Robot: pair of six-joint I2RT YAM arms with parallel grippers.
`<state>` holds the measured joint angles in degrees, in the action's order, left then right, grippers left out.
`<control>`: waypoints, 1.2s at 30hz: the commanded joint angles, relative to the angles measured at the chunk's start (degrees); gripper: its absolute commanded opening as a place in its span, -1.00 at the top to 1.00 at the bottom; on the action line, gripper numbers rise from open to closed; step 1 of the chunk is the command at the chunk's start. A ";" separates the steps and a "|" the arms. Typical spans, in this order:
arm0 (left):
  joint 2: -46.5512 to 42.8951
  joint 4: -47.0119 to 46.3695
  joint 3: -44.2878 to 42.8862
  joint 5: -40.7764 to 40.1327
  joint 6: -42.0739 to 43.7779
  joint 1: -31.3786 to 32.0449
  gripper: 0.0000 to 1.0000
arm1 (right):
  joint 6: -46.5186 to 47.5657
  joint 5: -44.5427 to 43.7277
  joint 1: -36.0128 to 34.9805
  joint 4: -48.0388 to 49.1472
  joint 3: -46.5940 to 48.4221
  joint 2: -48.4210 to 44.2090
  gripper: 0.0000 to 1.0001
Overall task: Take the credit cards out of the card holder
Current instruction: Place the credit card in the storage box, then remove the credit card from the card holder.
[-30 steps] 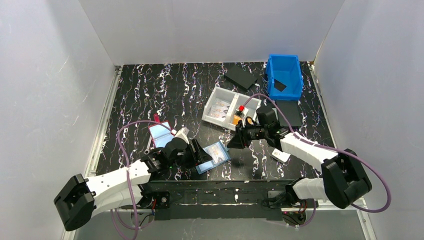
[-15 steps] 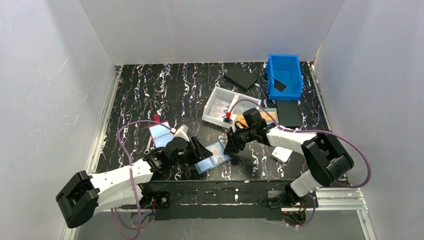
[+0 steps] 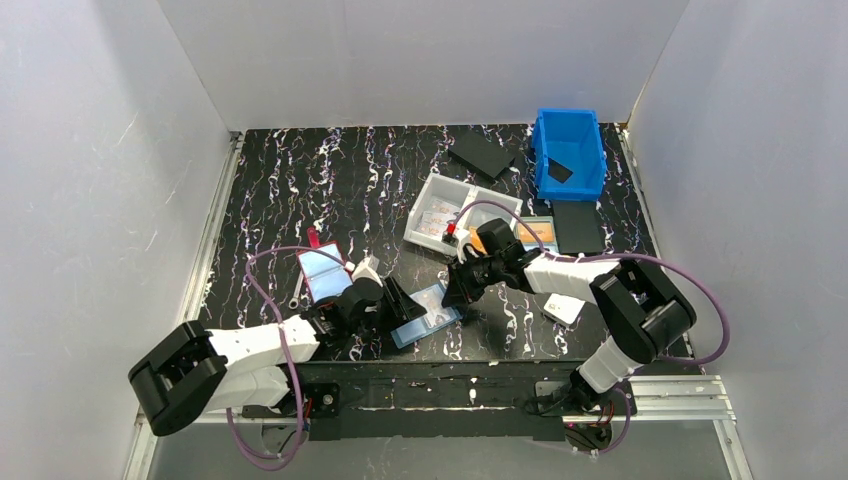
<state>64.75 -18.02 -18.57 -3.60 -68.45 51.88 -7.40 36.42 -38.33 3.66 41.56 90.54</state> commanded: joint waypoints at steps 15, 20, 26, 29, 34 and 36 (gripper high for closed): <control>8.47 -10.19 1.82 -2.70 -1.50 0.21 0.13 | -6.14 -2.05 1.81 3.82 1.15 5.26 0.58; 10.13 -11.12 2.16 -3.15 -2.22 0.15 0.12 | -6.85 -1.09 1.85 3.46 1.39 7.24 0.59; 9.41 -11.77 3.47 -4.26 -3.06 0.24 0.14 | -7.54 -0.02 1.81 3.54 1.68 8.29 0.61; 9.33 -11.88 3.71 -4.65 -3.12 0.15 0.16 | -8.16 0.90 1.79 3.86 1.51 8.64 0.61; 10.56 -12.49 4.42 -5.26 -4.01 0.21 0.19 | -9.35 3.45 1.66 4.40 1.83 9.85 0.62; 11.02 -13.36 4.88 -5.35 -4.59 0.18 0.21 | -9.55 4.13 1.32 4.42 1.86 10.21 0.62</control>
<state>74.63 -31.33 -15.27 -6.13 -72.38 51.88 -16.60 39.72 -36.12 8.47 42.68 98.32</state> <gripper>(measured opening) 0.403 0.195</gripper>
